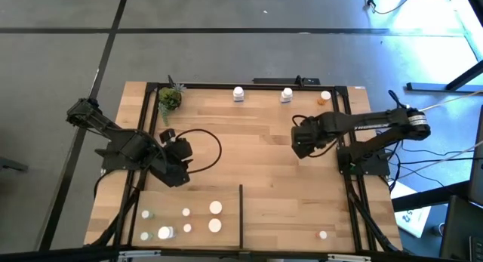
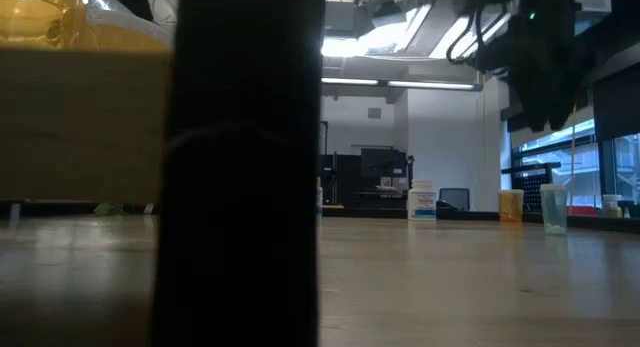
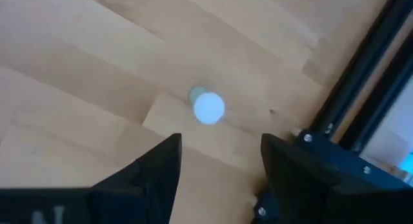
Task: Pick and place medicine bottles onto shelf by color
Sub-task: Put the green pill bottle on the shelf aligned with the other green pill bottle
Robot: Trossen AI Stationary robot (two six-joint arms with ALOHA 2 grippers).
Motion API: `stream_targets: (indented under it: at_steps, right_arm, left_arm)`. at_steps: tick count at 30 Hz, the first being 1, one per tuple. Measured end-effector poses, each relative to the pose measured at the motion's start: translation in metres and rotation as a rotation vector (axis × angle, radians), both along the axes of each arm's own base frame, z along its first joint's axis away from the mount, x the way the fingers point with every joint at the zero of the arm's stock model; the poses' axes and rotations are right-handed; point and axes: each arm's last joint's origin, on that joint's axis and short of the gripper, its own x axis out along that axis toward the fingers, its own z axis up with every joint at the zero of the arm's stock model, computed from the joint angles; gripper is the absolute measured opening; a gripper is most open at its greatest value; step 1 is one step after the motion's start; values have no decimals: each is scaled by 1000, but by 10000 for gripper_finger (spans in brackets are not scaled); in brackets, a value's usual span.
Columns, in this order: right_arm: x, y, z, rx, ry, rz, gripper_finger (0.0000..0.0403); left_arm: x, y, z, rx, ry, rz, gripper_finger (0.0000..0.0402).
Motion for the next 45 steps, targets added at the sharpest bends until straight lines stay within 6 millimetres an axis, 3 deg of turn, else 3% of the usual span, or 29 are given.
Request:
stream_targets:
  at_steps: [11,21,35,45]
  right_arm:
    - [0,-22,-32,74,-44,-82,215]
    - [-11,-27,-61,85,5,-120,215]
    - [-8,-27,-64,84,-27,-82,215]
    - [-8,-24,-64,97,6,170,215]
  left_arm:
    - [0,0,0,2,2,-3,142]
    - [0,0,0,3,4,-4,142]
    - [0,0,0,2,4,-4,142]
    - [0,0,0,2,4,-4,142]
